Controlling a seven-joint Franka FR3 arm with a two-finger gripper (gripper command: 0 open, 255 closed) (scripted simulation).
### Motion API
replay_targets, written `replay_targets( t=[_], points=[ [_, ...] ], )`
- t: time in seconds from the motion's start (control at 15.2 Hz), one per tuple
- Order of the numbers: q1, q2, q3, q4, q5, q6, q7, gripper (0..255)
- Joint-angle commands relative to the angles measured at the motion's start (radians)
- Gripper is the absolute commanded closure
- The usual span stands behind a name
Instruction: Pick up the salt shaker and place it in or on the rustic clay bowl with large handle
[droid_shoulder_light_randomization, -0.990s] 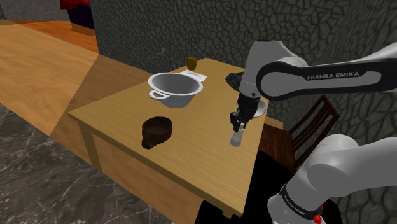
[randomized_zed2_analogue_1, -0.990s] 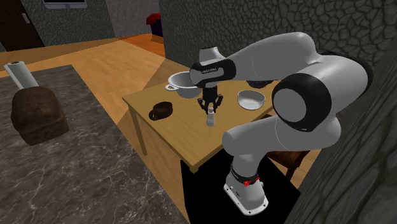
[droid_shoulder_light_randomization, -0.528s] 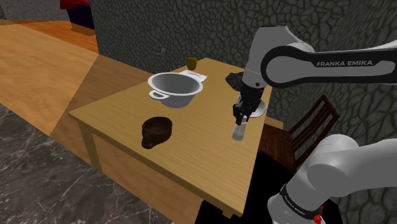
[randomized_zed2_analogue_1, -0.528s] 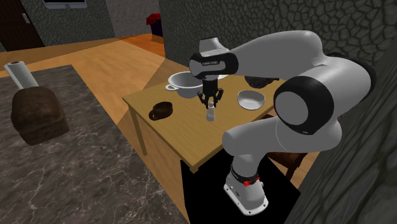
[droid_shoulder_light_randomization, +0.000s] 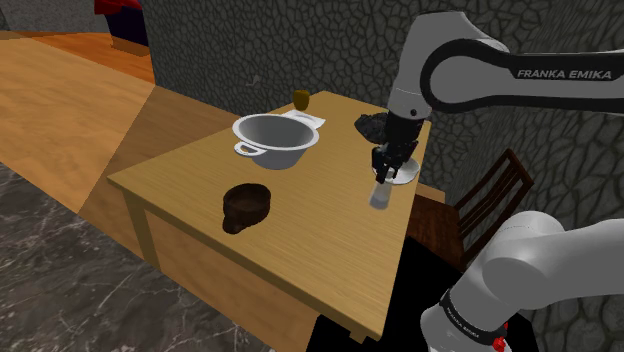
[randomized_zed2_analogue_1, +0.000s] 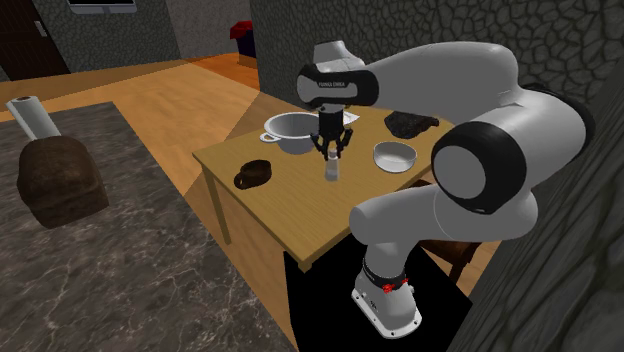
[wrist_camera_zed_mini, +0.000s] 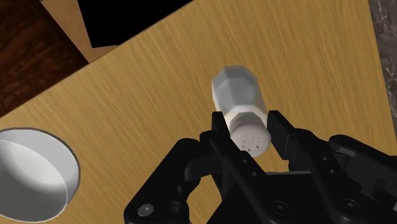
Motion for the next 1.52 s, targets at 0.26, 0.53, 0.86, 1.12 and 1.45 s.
replay_targets(
  t=[0.26,0.53,0.86,1.12,1.45],
  points=[
    [-0.003,0.006,-0.005,0.079,-0.005,-0.073,-0.003,255],
    [0.005,0.148,0.059,0.191,0.021,-0.043,0.064,255],
    [0.007,0.328,0.135,0.354,0.027,-0.026,0.15,255],
    [0.007,0.477,0.192,0.503,0.009,-0.03,0.223,255],
    [0.017,0.676,0.258,0.72,-0.043,-0.061,0.322,255]
  ],
)
